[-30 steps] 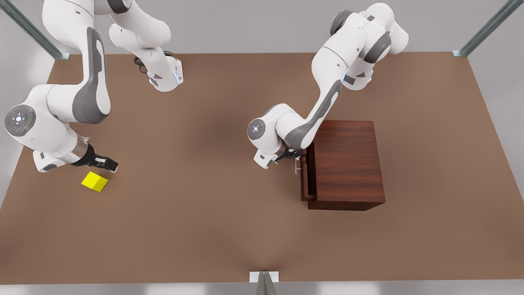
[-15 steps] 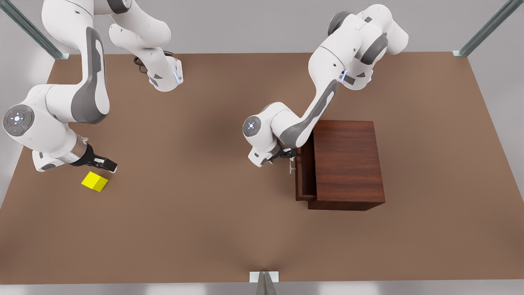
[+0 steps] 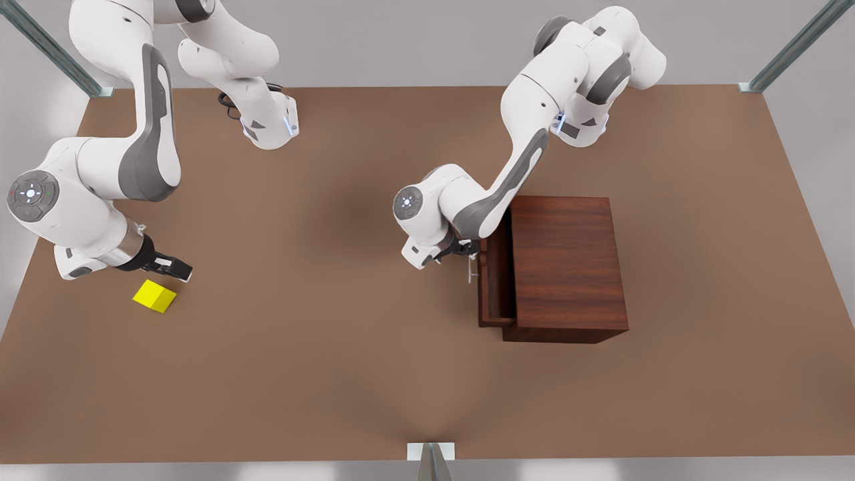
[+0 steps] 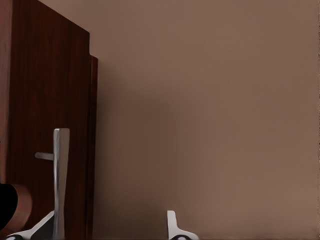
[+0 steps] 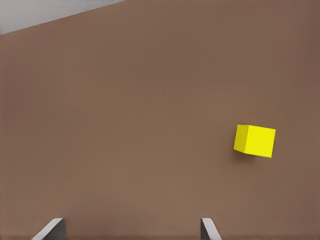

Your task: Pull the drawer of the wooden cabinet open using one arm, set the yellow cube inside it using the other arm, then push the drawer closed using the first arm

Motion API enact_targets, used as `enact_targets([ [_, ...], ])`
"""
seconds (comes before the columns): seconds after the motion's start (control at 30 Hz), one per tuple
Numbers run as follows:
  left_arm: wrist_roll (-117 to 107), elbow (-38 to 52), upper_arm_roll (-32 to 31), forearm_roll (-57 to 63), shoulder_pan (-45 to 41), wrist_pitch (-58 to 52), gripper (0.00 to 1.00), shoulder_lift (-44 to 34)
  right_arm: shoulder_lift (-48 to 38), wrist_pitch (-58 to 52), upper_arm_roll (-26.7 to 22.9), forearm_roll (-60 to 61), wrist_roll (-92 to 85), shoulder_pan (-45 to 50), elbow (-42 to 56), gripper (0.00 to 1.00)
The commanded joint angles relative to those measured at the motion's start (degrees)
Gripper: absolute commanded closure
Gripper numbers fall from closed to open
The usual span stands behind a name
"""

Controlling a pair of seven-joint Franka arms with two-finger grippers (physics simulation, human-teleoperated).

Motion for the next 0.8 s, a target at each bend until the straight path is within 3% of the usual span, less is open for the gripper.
enact_targets([
  [0.0,-1.35,0.09,-0.02,-0.58,-0.23,-0.13,0.00,-0.06,0.00,-0.01,-0.01,0.11,0.52,0.00,0.00,0.00],
  [0.77,-2.58,0.97,0.24,0.91,-1.64,4.26,0.00,0.82,0.61,-0.10,0.43,-0.50,0.43,0.18,1.67,0.00],
])
